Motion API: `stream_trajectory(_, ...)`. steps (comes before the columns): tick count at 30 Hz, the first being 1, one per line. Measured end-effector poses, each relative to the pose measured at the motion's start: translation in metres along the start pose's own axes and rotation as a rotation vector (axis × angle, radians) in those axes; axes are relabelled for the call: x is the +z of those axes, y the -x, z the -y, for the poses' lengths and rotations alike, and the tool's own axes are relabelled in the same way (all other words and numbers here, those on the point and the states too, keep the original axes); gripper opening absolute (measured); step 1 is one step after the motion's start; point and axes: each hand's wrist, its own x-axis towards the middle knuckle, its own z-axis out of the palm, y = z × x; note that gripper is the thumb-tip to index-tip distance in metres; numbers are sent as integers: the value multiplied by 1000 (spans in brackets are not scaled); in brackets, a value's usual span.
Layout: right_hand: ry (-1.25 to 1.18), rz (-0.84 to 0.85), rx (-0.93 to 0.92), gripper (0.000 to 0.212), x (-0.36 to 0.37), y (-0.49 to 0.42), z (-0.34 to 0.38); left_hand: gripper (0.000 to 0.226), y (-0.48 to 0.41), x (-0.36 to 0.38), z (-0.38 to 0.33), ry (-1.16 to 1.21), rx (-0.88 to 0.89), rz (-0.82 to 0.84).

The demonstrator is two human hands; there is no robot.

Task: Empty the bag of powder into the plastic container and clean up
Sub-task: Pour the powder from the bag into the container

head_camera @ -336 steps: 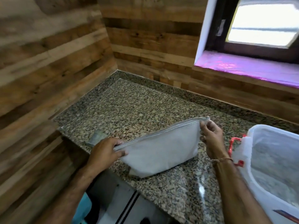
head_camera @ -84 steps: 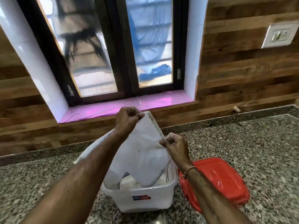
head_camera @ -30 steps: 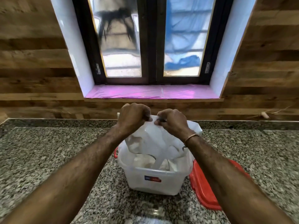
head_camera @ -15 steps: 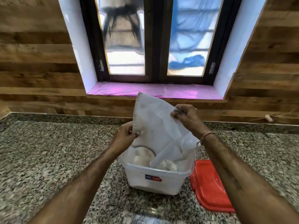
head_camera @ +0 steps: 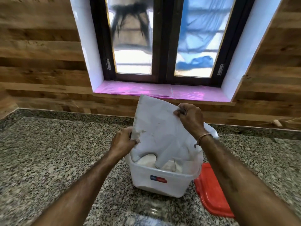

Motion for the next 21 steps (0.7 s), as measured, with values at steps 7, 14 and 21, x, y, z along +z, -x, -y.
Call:
stream_trajectory(7, -45, 80, -23, 42, -5, 2, 3, 75, -4, -3, -58, 675, 0, 175)
stream_trajectory(14, 38, 121, -32, 11, -3, 17, -5, 80, -12, 28, -61, 571, -91, 159)
stream_trajectory(21, 31, 118, 12, 10, -14, 13, -9, 38, -18, 5, -47, 560, -26, -121)
